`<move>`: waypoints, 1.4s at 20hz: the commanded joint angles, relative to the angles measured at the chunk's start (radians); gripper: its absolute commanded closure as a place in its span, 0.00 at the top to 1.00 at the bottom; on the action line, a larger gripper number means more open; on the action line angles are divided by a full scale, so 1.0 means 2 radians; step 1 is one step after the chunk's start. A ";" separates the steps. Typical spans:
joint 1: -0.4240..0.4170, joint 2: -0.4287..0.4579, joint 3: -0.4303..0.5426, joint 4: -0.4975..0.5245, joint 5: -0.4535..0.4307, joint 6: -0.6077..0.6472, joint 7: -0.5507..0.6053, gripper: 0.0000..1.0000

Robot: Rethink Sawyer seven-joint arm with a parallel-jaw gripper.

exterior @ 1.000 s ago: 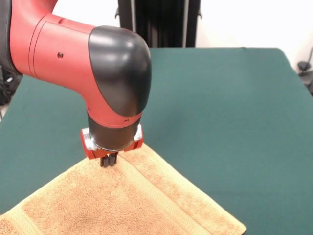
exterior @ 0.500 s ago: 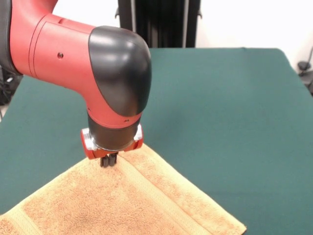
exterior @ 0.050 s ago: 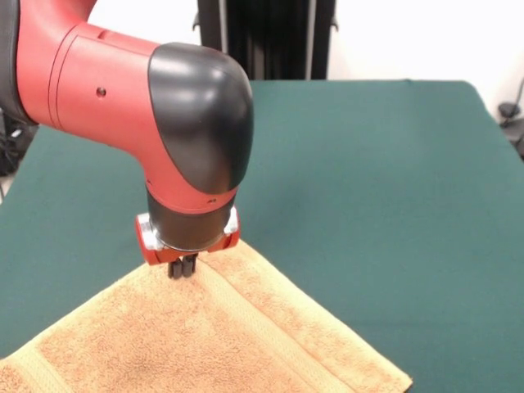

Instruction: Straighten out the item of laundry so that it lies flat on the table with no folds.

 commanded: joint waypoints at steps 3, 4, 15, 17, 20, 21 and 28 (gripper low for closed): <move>0.003 0.041 0.021 0.162 -0.066 0.021 -0.051 0.00; 0.002 0.039 0.023 0.168 -0.069 0.015 -0.055 0.00; -0.005 0.021 0.037 0.216 -0.086 -0.008 -0.052 0.00; -0.006 0.016 0.040 0.225 -0.087 -0.011 -0.052 0.00; -0.008 0.003 0.045 0.245 -0.090 -0.013 -0.054 0.00; -0.009 -0.003 0.046 0.251 -0.091 -0.012 -0.057 0.00; -0.016 -0.067 0.058 0.318 -0.088 0.011 -0.078 0.00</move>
